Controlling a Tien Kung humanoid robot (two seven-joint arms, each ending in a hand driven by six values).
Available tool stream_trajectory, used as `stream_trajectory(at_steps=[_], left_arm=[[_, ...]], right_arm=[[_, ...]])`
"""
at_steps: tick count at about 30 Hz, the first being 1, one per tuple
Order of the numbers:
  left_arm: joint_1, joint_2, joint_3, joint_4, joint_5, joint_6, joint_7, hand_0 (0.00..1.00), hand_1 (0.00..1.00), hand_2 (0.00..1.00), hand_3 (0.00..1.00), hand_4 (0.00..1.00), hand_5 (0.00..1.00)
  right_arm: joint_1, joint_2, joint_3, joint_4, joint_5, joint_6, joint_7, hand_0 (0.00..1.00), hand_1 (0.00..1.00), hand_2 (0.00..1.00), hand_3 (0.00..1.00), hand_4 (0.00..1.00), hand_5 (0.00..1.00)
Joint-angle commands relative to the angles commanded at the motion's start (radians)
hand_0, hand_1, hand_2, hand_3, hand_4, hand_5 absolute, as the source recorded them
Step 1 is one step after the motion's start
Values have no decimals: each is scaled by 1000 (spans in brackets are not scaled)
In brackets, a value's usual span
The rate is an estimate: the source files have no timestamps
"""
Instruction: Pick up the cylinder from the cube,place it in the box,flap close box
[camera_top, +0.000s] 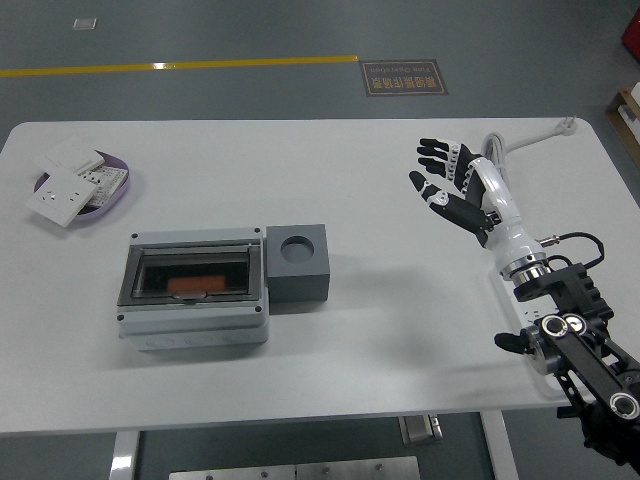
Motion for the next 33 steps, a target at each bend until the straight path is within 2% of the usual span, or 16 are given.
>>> stream_trajectory(at_steps=[8, 27, 33], left_arm=[[-1, 3, 1, 0, -4, 1, -1, 923, 852, 854, 951, 2, 2], [19, 6, 14, 0, -25, 4, -1, 923, 852, 854, 951, 2, 2], [22, 6, 19, 0, -32, 4, -1, 923, 852, 854, 951, 2, 2]], right_arm=[[-1, 0, 10, 15, -33, -3, -5, 849, 793, 816, 787, 771, 260], [-24, -6, 19, 7, -11, -25, 17, 839, 787, 811, 798, 778, 280], [-36, -4, 39, 10, -61, -44, 7, 837, 785, 807, 793, 778, 287]])
